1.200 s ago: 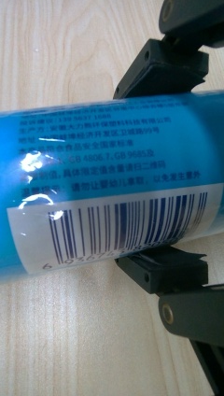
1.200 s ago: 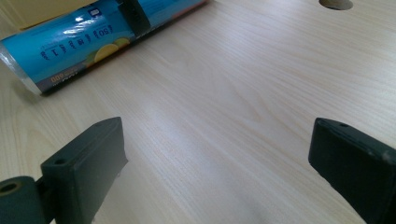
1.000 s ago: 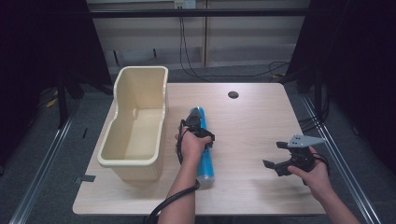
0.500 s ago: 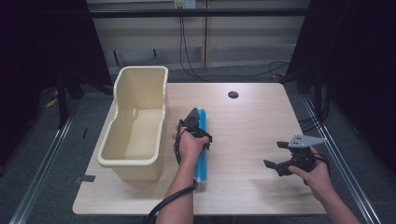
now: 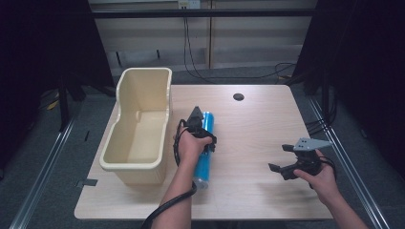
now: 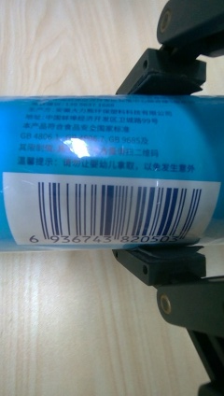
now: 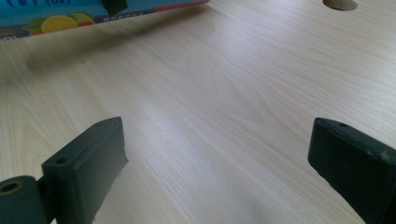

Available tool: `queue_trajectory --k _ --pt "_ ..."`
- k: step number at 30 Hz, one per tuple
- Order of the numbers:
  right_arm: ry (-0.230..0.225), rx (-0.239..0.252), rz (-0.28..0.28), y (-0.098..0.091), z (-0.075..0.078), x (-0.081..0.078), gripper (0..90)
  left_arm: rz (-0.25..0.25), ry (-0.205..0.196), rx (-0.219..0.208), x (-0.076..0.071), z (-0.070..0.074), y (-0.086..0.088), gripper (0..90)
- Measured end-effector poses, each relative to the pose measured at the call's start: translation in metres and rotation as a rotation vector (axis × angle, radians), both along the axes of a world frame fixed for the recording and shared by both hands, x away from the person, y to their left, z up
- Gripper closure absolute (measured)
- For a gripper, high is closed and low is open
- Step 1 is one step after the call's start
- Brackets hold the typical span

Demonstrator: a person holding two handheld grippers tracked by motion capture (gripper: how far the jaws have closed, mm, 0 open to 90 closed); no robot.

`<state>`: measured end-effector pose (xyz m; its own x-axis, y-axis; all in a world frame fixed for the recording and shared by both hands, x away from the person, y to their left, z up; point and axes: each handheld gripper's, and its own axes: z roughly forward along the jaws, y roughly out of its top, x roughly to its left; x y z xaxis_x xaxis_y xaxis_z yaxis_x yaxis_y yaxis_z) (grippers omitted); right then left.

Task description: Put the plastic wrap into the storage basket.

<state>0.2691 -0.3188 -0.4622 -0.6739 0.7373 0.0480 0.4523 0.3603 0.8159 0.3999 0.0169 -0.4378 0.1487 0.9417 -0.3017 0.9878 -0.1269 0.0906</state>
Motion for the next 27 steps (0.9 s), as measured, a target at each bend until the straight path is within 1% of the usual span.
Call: queue_trajectory --k 2,3,4,5,6,7,8,9,11,12,13,15,16,17,18,19,20,22,24,25,26,27 --pt "-0.003 -0.001 -0.003 0.0 0.0 0.0 4.0 -0.004 -0.01 0.004 -0.001 0.005 0.0 32.4" --pt "-0.008 -0.001 -0.003 0.0 0.001 -0.001 4.0 -0.016 -0.014 0.009 -0.001 0.009 0.0 32.4" --pt "-0.008 0.005 0.0 -0.001 0.002 -0.001 4.0 -0.004 -0.02 0.007 -0.002 0.011 -0.001 32.4" --pt "-0.009 0.017 -0.001 -0.001 0.003 -0.001 4.0 -0.007 -0.021 0.007 -0.002 0.019 -0.001 32.4" --pt "-0.009 0.017 -0.001 -0.001 0.003 -0.001 4.0 -0.007 -0.021 0.007 -0.002 0.019 -0.001 32.4" --pt "-0.007 0.02 0.003 -0.001 0.003 -0.001 4.0 -0.009 -0.028 -0.001 -0.003 0.022 -0.001 32.4" --pt "-0.01 0.02 -0.003 -0.001 0.003 -0.001 4.0 -0.022 -0.035 0.0 -0.003 0.027 -0.001 32.4" --pt "-0.01 0.019 -0.002 -0.001 0.003 -0.001 4.0 -0.027 -0.033 -0.005 -0.003 0.031 -0.001 32.4" --pt "-0.014 0.016 -0.003 -0.001 0.003 -0.001 4.0 -0.024 -0.03 -0.017 -0.003 0.038 0.0 32.4" --pt "-0.016 0.024 -0.001 -0.001 0.004 -0.001 4.0 -0.022 -0.041 -0.02 -0.003 0.04 0.001 32.4" --pt "-0.017 0.024 -0.005 -0.001 0.004 -0.001 4.0 -0.026 -0.038 -0.025 -0.003 0.046 0.001 32.4" --pt "-0.013 0.024 0.003 -0.002 0.004 0.0 4.0 -0.026 -0.04 -0.027 -0.003 0.048 0.002 32.4" --pt "-0.016 0.02 -0.006 -0.001 0.003 0.0 4.0 -0.026 -0.038 -0.028 -0.004 0.054 0.003 32.4" --pt "-0.016 0.02 -0.006 -0.001 0.003 0.0 4.0 -0.026 -0.038 -0.028 -0.004 0.054 0.003 32.4" --pt "-0.008 0.023 0.0 -0.001 0.003 0.0 3.9 -0.021 -0.044 -0.029 -0.004 0.057 0.005 32.4" --pt "-0.008 0.021 0.004 -0.001 0.002 0.0 3.8 -0.028 -0.034 -0.037 -0.003 0.062 0.008 32.4" --pt "-0.011 0.02 0.005 0.0 0.002 -0.001 3.8 -0.026 -0.037 -0.042 -0.003 0.063 0.009 32.4" --pt "-0.014 0.018 0.005 0.0 0.002 -0.001 3.7 -0.028 -0.031 -0.039 -0.003 0.068 0.012 32.4" --pt "-0.019 0.015 0.005 0.0 0.002 -0.001 3.6 -0.028 -0.034 -0.031 -0.003 0.07 0.013 32.4" --pt "-0.004 0.014 0.007 0.0 0.002 0.0 3.5 -0.031 -0.029 -0.034 -0.003 0.072 0.014 32.4" --pt "-0.004 0.014 0.007 0.0 0.002 0.0 3.5 -0.023 -0.028 -0.039 -0.003 0.073 0.015 32.4" --pt "-0.006 0.015 0.002 0.0 0.001 0.0 3.5 -0.027 -0.028 -0.033 -0.003 0.076 0.015 32.4"
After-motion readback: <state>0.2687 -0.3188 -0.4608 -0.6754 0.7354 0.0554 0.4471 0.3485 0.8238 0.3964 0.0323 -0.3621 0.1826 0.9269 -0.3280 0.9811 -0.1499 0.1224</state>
